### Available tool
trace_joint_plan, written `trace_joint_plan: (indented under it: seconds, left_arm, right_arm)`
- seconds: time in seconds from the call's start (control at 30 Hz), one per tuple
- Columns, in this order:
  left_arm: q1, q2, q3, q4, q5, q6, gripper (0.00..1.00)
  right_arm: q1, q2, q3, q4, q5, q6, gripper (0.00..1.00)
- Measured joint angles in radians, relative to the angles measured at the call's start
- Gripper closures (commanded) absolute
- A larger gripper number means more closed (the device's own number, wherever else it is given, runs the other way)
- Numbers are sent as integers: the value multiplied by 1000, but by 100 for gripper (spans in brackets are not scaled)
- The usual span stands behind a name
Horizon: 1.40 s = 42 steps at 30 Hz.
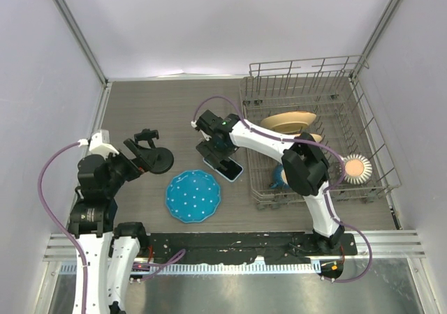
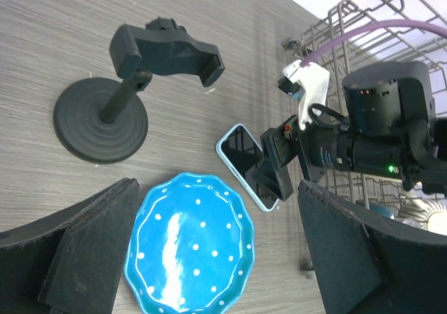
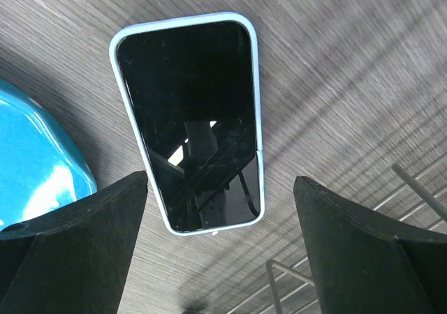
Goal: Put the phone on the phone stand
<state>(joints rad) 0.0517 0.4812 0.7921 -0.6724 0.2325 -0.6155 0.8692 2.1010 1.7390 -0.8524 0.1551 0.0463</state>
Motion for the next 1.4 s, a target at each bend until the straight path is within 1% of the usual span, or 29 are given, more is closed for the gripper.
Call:
trace_joint_plan:
  seconds: [0.33, 0.77, 1.17, 1.27, 1.3, 1.37, 1.4]
  left_arm:
    - [-13, -32, -49, 2, 50, 14, 0]
    - [-24, -47, -53, 5, 60, 15, 0]
    - [-24, -37, -53, 9, 60, 15, 0]
    - [-24, -31, -53, 10, 60, 15, 0]
    - [-24, -29, -53, 10, 60, 15, 0]
    - [-24, -25, -54, 10, 60, 15, 0]
    - [-24, -23, -55, 9, 60, 15, 0]
  right_arm:
    - [-13, 47, 23, -20, -82, -26, 9]
    - [-13, 51, -21, 75, -67, -27, 9]
    - [-14, 51, -88, 139, -100, -14, 10]
    - [-13, 49, -95, 147, -93, -6, 13]
    - [-11, 48, -97, 150, -88, -1, 19]
    - [-6, 45, -103, 159, -77, 8, 27]
    - [-5, 43, -106, 164, -72, 11, 36]
